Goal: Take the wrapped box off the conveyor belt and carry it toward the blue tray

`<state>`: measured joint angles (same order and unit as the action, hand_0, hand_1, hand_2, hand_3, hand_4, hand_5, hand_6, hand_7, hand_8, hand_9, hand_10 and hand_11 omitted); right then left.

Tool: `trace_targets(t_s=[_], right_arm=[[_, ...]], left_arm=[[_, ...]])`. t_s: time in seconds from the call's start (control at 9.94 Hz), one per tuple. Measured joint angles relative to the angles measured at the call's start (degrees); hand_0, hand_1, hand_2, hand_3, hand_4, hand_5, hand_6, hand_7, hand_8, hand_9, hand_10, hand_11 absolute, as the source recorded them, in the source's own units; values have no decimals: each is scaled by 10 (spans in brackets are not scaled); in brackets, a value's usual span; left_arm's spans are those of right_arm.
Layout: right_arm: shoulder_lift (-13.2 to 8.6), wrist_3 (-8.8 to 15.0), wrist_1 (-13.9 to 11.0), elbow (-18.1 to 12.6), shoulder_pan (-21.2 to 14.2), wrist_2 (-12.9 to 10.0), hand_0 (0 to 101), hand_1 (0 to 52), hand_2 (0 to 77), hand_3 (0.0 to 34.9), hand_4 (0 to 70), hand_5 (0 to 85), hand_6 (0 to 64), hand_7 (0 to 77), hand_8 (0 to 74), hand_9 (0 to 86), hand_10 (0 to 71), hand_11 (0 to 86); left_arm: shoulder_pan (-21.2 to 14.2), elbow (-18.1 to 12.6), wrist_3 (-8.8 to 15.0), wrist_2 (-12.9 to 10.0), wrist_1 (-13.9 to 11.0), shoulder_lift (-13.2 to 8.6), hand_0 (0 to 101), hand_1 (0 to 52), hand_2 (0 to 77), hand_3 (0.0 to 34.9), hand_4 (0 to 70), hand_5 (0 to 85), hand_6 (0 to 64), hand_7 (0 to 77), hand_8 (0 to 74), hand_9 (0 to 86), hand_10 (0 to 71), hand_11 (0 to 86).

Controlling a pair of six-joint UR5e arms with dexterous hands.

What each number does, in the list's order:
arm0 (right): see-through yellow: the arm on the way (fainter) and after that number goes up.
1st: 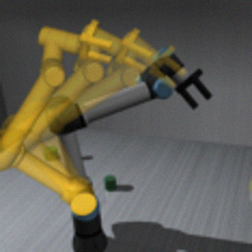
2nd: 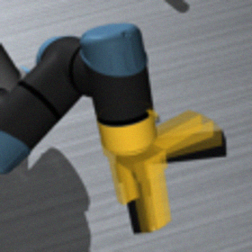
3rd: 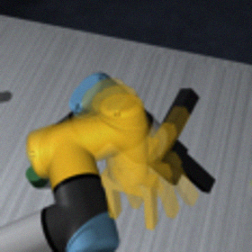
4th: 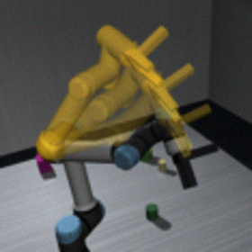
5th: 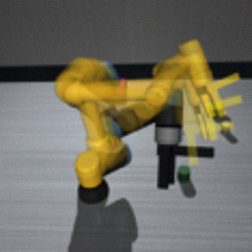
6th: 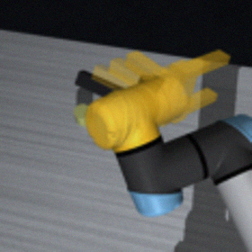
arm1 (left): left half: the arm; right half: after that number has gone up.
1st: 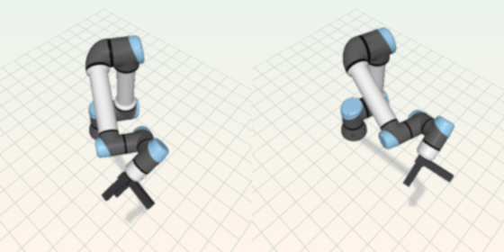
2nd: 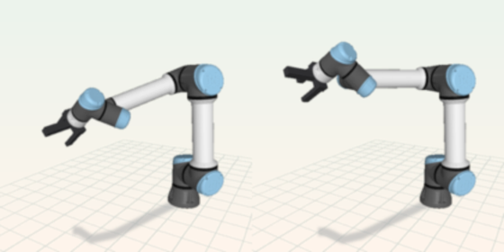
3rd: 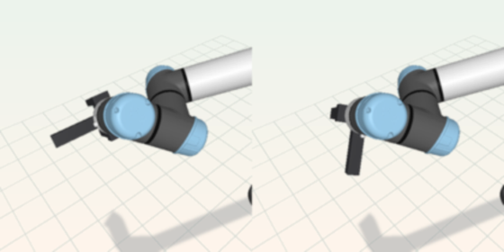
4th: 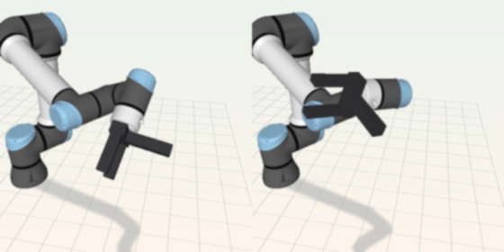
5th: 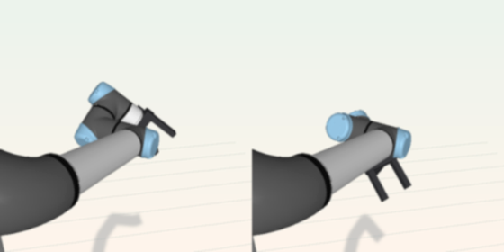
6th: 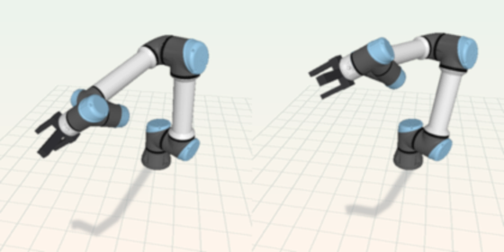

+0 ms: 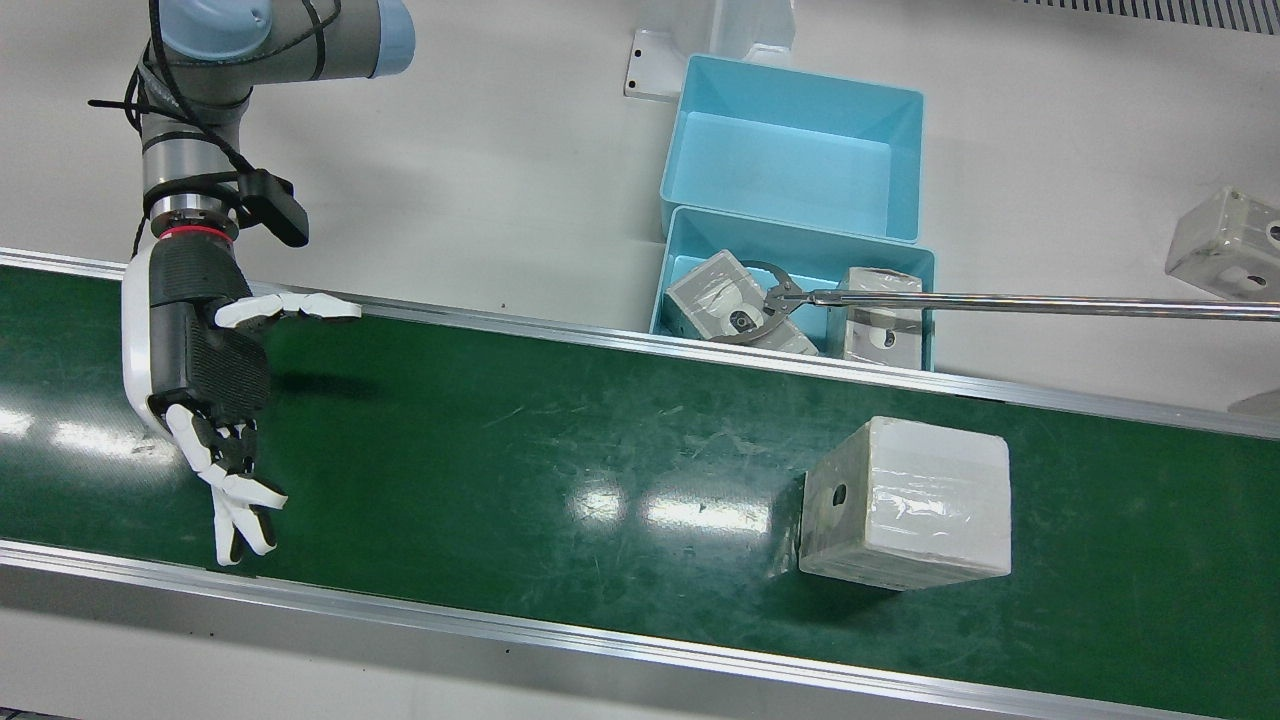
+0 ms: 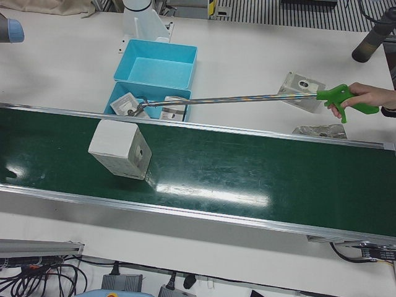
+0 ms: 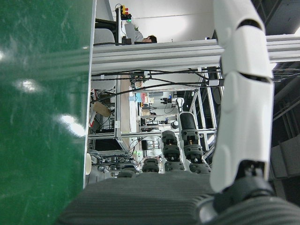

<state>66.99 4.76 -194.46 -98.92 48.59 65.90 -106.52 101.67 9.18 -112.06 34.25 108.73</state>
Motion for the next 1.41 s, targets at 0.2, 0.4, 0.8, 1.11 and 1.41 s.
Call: trace_targets(t_s=[0.2, 0.4, 0.8, 1.11, 1.41], right_arm=[[-17, 0, 1, 25, -2, -1, 474, 147, 153, 0, 136, 213, 49, 44, 11, 44, 0, 5], [-38, 0, 1, 49, -4, -1, 474, 147, 136, 0, 136, 213, 49, 33, 11, 44, 0, 5], [-55, -1, 1, 61, -9, -3, 474, 147, 136, 0, 136, 213, 49, 49, 11, 44, 0, 11], [-57, -10, 4, 55, -7, -4, 472, 136, 120, 0, 104, 207, 44, 22, 11, 44, 0, 11], [-57, -31, 4, 50, -5, -3, 474, 136, 120, 0, 125, 207, 38, 22, 11, 44, 0, 11]], left_arm=[[0, 0, 0, 0, 0, 0, 0, 0, 5, 0, 0, 11, 5, 5, 5, 5, 5, 5], [0, 0, 0, 0, 0, 0, 0, 0, 11, 0, 0, 11, 5, 5, 5, 0, 5, 5], [0, 0, 0, 0, 0, 0, 0, 0, 11, 0, 0, 11, 5, 5, 5, 5, 5, 5], [0, 0, 0, 0, 0, 0, 0, 0, 11, 0, 0, 11, 5, 5, 5, 5, 0, 5], [0, 0, 0, 0, 0, 0, 0, 0, 5, 0, 0, 11, 5, 5, 5, 0, 0, 5]])
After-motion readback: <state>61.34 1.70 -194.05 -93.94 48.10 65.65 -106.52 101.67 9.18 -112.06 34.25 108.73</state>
